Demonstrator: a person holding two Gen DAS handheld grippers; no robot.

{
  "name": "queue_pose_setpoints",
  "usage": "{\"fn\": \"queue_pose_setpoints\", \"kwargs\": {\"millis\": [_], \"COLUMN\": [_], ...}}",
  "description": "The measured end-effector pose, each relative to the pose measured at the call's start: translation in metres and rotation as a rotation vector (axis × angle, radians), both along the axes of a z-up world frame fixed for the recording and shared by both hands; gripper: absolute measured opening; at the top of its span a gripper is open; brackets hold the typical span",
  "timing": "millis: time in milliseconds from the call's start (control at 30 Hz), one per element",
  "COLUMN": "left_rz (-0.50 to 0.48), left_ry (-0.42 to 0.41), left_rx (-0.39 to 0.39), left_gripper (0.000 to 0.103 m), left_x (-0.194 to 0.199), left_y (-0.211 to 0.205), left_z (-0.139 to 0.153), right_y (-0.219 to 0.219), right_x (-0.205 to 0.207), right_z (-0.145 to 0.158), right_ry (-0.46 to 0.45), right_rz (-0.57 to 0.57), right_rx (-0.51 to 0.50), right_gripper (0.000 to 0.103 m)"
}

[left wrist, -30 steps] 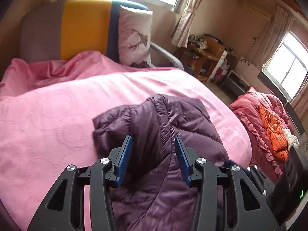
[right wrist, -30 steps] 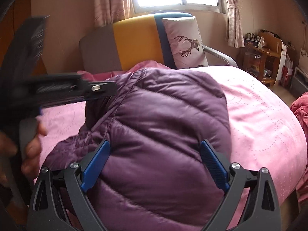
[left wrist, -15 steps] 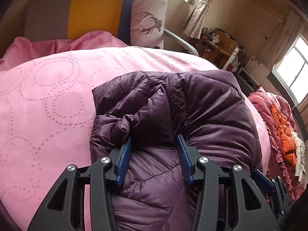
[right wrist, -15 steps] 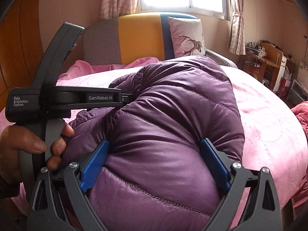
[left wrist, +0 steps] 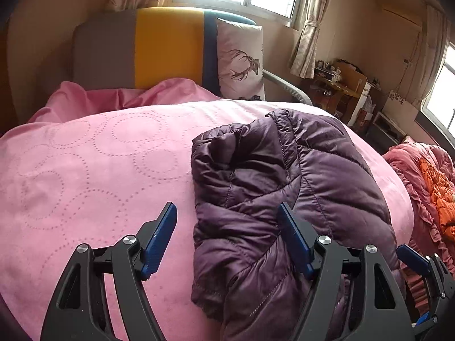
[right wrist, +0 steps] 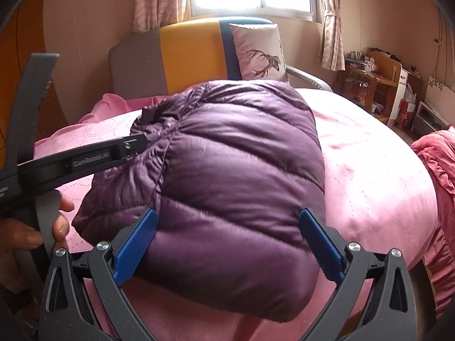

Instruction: Fold large clothes

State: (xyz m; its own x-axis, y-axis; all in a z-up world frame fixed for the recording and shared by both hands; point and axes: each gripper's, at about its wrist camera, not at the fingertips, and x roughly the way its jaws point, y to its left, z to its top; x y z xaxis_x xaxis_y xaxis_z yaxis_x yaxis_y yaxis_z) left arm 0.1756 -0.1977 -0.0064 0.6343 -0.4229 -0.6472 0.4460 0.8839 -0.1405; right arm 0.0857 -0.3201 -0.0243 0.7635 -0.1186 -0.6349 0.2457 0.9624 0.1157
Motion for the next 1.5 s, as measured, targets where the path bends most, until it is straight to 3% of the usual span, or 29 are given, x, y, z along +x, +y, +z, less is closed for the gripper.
{"fn": "queue_pose_setpoints", "kwargs": {"millis": [333, 667, 900, 1000, 1167, 1333, 1500], "left_rz": [0.029, 0.058, 0.105, 0.131, 0.157, 0.168, 0.163], "left_ry": [-0.025, -0.034, -0.039, -0.071, -0.125, -0.117, -0.124], "left_rx": [0.019, -0.013, -0.037, -0.03, 0.013, 0.01, 0.017], "left_gripper": [0.072, 0.072, 0.082, 0.087, 0.092, 0.099, 0.099], "left_x": [-0.029, -0.046, -0.062, -0.074, -0.092, -0.102, -0.107], "left_y": [0.02, 0.045, 0.066, 0.075, 0.082, 0.083, 0.078], "left_z": [0.0, 0.0, 0.003, 0.005, 0.01, 0.013, 0.018], "right_y": [0.023, 0.031, 0.027, 0.029, 0.045, 0.055, 0.055], "right_x": [-0.012, -0.032, -0.045, -0.044, -0.05, -0.056, -0.059], "right_z": [-0.005, 0.022, 0.05, 0.053, 0.05, 0.051, 0.051], "right_ry": [0.055, 0.016, -0.059, -0.04, -0.02, -0.03, -0.032], "right_rz": [-0.009, -0.03, -0.239, -0.298, -0.333, -0.343, -0.35], "right_rx": [-0.032, 0.021, 0.021, 0.005, -0.058, -0.125, -0.139], "right_gripper": [0.101, 0.101, 0.101, 0.101, 0.101, 0.101, 0.101]}}
